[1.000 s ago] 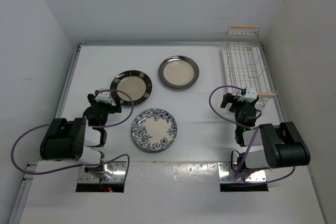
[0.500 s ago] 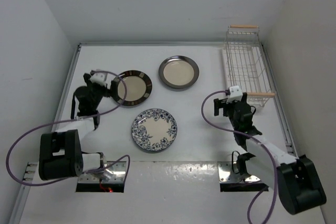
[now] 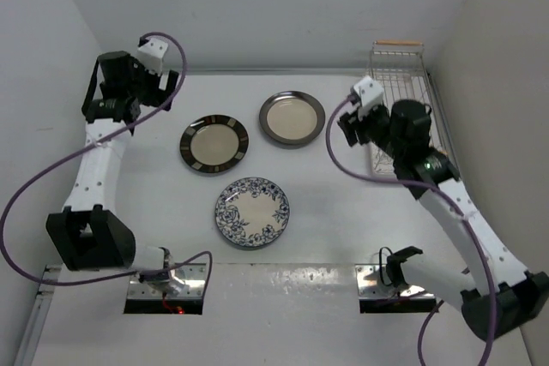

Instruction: Load the plates into the dish rack

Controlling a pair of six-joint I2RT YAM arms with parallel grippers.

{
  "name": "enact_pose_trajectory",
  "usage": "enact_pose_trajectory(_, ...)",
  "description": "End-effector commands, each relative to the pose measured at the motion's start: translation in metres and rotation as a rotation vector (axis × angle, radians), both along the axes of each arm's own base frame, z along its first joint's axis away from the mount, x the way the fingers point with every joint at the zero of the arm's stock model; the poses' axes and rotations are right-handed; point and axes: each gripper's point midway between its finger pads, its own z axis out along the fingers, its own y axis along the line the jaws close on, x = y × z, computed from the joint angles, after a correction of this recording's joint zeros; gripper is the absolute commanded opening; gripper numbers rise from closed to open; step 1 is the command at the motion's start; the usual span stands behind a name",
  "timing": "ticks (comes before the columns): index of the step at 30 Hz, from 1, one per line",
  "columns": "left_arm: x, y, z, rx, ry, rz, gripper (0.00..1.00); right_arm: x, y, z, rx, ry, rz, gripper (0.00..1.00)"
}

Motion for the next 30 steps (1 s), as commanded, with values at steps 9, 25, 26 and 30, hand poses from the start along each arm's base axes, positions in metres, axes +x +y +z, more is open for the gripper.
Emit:
enact_pose_trajectory(9,-0.079,-0.024,-0.147,-0.345,0.753,-0.084,0.65,-0.003,0.145,-0.092,0.374,0.723,0.172,0.59)
enact_pose_trajectory(25,-0.022,0.04,-0.03,-0.143,0.351,-0.004,1.0,-0.071,0.189,-0.247,0.318,1.132,0.255,0.55)
enact_pose_trajectory(26,-0.021,0.045,-0.02,-0.162,0.327,0.021,1.0,-0.078,0.188,-0.255,0.322,1.156,0.256,0.53)
enact_pose_trajectory(30,-0.018,0.042,-0.017,-0.265,0.313,-0.035,1.0,-0.089,0.189,-0.274,0.317,1.222,0.256,0.45)
